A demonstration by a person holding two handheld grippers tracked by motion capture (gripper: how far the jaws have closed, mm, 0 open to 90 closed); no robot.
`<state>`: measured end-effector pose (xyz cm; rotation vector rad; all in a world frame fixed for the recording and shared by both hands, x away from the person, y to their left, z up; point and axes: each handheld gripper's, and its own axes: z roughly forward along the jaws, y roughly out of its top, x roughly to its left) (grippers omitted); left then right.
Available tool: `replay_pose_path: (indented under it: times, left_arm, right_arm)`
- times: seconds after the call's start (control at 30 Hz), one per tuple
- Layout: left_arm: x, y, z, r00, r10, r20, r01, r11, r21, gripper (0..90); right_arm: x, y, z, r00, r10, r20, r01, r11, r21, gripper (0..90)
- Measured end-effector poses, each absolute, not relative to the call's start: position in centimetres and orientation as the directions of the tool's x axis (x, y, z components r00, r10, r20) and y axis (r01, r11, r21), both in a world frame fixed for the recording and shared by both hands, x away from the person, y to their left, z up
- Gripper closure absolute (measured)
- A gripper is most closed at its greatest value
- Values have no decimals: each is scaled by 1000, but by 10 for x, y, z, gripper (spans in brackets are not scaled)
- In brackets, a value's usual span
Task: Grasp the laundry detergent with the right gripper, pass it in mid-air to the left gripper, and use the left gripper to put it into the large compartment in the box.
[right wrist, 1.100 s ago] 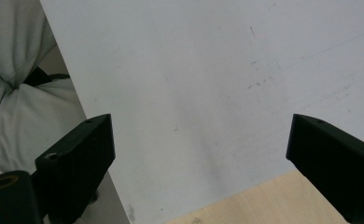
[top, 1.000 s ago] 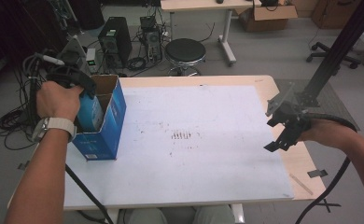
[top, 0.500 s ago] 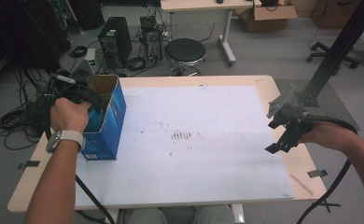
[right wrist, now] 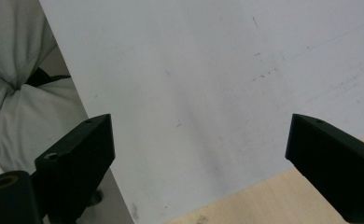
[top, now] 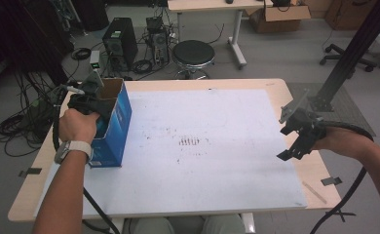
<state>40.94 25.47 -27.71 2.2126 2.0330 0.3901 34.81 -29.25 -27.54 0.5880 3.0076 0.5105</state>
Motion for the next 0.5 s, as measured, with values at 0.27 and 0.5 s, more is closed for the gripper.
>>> replay_pose_path:
  times: [0.27,0.5]
  left_arm:
    - [411,257,-280,71,992,106,963,-96,252,381]
    - [410,259,-281,85,991,101,960,-109,260,378]
  right_arm:
    - [349,-293,-278,-927,375,32,364,873,325,79]
    - [348,-293,-280,-925,378,40,369,869,329,78]
